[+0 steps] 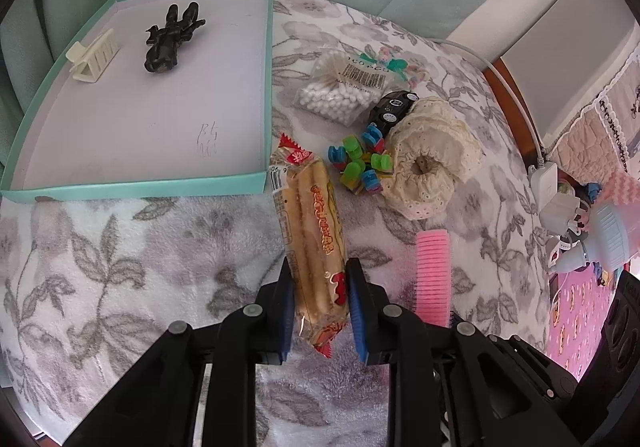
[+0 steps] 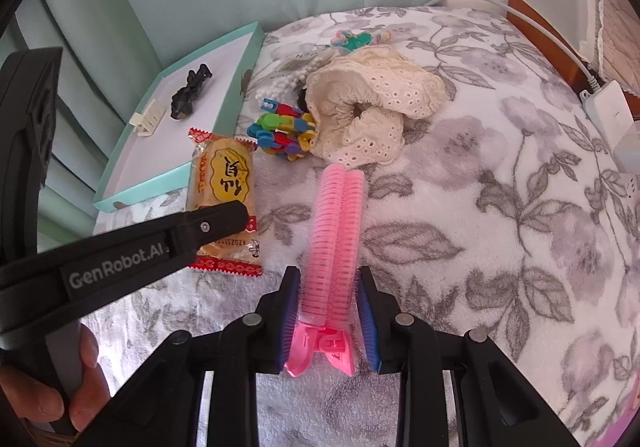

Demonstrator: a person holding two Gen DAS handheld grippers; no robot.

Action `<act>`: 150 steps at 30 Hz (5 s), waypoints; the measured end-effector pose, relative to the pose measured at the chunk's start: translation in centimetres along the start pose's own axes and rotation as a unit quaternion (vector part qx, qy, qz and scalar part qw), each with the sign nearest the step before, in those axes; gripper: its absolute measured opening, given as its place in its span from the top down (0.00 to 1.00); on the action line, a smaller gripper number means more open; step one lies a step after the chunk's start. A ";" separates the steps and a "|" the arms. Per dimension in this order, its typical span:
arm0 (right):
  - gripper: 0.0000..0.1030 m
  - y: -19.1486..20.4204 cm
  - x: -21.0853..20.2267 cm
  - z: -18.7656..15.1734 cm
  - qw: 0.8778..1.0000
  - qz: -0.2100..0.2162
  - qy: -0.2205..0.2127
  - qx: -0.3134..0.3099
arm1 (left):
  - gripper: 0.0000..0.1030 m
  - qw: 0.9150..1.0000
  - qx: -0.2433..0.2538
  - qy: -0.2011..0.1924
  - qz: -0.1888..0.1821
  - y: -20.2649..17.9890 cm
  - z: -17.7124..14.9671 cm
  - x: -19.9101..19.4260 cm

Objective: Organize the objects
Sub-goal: 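Carry the snack bar and pink roller over the box lid with both tools, then lower and release the pink roller with the right tool while the left tool releases the snack bar, then withdraw both open tools from the box lid toward the remaining items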

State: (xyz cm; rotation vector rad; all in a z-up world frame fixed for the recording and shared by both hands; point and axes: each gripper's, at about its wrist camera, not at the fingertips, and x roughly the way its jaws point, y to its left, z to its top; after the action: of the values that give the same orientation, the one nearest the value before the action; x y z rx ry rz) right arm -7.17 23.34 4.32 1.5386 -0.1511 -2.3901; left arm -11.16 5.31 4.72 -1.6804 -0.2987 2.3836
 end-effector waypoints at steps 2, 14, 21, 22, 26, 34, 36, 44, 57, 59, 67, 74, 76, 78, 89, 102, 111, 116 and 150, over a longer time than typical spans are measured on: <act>0.71 -0.1 -0.3 -0.1 1.000 0.000 -0.002 0.002 | 0.77 1.000 -0.001 -0.001 0.003 0.1 -0.2 -0.3; 0.71 -0.2 -2.0 -0.3 1.000 0.001 -0.014 0.004 | 0.77 1.000 -0.008 -0.017 0.014 0.6 -1.3 -2.6; 0.71 0.6 -2.3 0.0 1.000 -0.002 -0.017 -0.002 | 0.77 1.000 -0.011 -0.025 0.009 0.7 -1.5 -3.6; 0.71 0.6 -2.2 -0.1 1.000 0.000 -0.017 0.000 | 0.77 1.000 -0.010 -0.025 0.011 0.8 -1.6 -3.7; 0.71 0.7 -2.2 -0.1 1.000 -0.005 -0.015 -0.004 | 0.77 0.999 -0.018 -0.033 0.007 1.3 -1.7 -4.3; 0.71 1.5 -3.0 0.6 1.000 -0.010 -0.026 -0.012 | 0.77 0.998 -0.026 -0.052 0.001 2.2 -1.6 -5.8; 0.71 1.7 -3.4 1.0 0.999 -0.011 -0.032 -0.014 | 0.77 0.998 -0.027 -0.058 -0.001 2.4 -1.4 -6.3; 0.71 3.9 -5.6 3.8 0.997 -0.013 -0.065 -0.041 | 0.77 0.995 -0.027 -0.096 -0.002 3.6 0.1 -9.1; 0.71 10.5 -6.0 10.1 0.991 0.005 -0.092 -0.100 | 0.77 0.989 -0.045 -0.137 0.039 9.6 3.7 -12.6; 0.71 11.5 -5.7 10.8 0.990 0.008 -0.092 -0.109 | 0.77 0.988 -0.051 -0.140 0.045 10.7 4.2 -12.8; 0.71 14.5 -2.7 13.1 0.988 0.020 -0.073 -0.132 | 0.77 0.987 -0.066 -0.135 0.061 13.7 5.6 -12.1; 0.71 16.4 1.2 13.4 0.988 0.020 -0.036 -0.148 | 0.77 0.989 -0.079 -0.111 0.063 15.1 5.9 -9.6; 0.71 16.5 2.5 13.2 0.988 0.019 -0.024 -0.149 | 0.77 0.989 -0.081 -0.103 0.062 15.5 6.0 -8.8; 0.71 16.6 3.6 13.1 0.988 0.016 -0.013 -0.152 | 0.77 0.990 -0.084 -0.095 0.063 15.8 6.1 -7.9; 0.71 16.6 7.6 12.8 0.988 0.006 0.021 -0.156 | 0.77 0.991 -0.097 -0.067 0.060 17.1 6.0 -4.7; 0.71 16.5 10.0 12.4 0.987 0.005 0.042 -0.153 | 0.77 0.991 -0.104 -0.055 0.058 17.6 5.8 -3.0; 0.71 16.1 10.3 12.1 0.988 0.003 0.049 -0.146 | 0.77 0.991 -0.109 -0.052 0.058 17.6 5.4 -2.9; 0.68 16.0 10.0 12.3 0.988 0.007 0.050 -0.143 | 0.76 0.990 -0.105 -0.052 0.073 17.3 5.2 -3.4; 0.30 14.3 1.7 12.1 0.990 0.020 -0.012 -0.138 | 0.50 0.975 -0.112 -0.103 0.160 15.5 3.8 -8.9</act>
State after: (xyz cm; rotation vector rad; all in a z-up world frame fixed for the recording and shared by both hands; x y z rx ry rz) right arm -16.10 8.40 11.49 1.3673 0.1375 -2.2865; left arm -12.65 -12.27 9.62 -1.6814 -0.3663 2.8676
